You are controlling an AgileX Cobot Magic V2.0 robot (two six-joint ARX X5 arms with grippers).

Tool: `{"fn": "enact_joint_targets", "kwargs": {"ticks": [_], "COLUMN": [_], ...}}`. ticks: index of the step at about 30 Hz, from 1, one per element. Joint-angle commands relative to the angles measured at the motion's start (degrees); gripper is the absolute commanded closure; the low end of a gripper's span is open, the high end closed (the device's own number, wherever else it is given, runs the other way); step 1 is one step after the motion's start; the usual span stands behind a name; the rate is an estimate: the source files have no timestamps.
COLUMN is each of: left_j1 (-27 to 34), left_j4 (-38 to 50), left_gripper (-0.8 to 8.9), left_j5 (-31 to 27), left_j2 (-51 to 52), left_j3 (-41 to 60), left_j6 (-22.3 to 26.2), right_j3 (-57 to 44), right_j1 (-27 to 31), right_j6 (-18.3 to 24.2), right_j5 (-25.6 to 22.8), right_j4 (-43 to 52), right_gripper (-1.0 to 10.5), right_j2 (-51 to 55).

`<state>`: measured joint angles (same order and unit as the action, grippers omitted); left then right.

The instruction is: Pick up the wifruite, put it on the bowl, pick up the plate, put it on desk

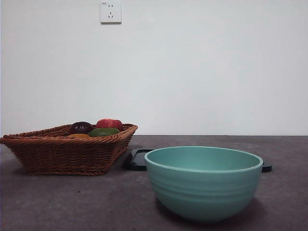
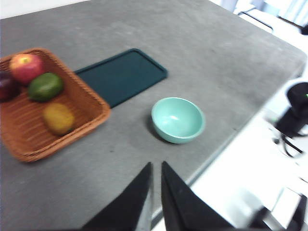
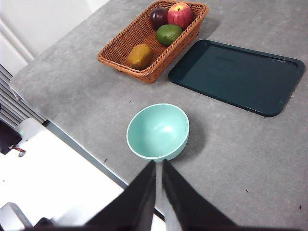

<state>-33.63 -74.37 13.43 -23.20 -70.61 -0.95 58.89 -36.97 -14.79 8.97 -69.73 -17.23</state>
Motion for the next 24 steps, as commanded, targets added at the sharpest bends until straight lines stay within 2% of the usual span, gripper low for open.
{"fn": "enact_joint_targets", "kwargs": {"ticks": [1,3,5,8,12,14,21,24], "left_j1": [3.61,6.75,9.81,13.66,18.86,21.03,25.99,27.32], "left_j4": [0.83,3.19,9.22,22.97,41.44,48.39,63.23,64.13], "left_gripper": [7.90,7.89,7.90,7.89,7.90,7.89,7.90,7.89], "left_j5": [0.00,-0.07,-0.59,-2.99,-3.23,-4.35,-10.84,-12.02], "left_j2": [0.11,0.20,0.98,2.86,5.73,7.15,15.32,20.02], "left_j3": [-0.37,1.29,5.18,14.82,30.82,37.97,59.58,65.33], "left_j6": [0.35,0.33,0.96,0.76,0.94,0.94,-0.44,-2.05], "right_j3": [1.03,1.03,1.03,1.03,1.03,1.03,1.03,1.03], "right_j1": [-0.39,-0.39,-0.39,-0.39,-0.39,-0.39,-0.39,-0.39], "right_j6": [0.66,0.66,0.68,0.66,0.66,0.68,0.66,0.66], "right_j5": [-0.02,-0.02,-0.02,-0.02,-0.02,-0.02,-0.02,-0.02], "right_j4": [0.68,0.68,0.68,0.68,0.68,0.68,0.68,0.68], "right_gripper": [9.3,9.3,9.3,9.3,9.3,9.3,9.3,9.3], "right_j2": [0.15,0.15,0.15,0.15,0.15,0.15,0.15,0.15]}}
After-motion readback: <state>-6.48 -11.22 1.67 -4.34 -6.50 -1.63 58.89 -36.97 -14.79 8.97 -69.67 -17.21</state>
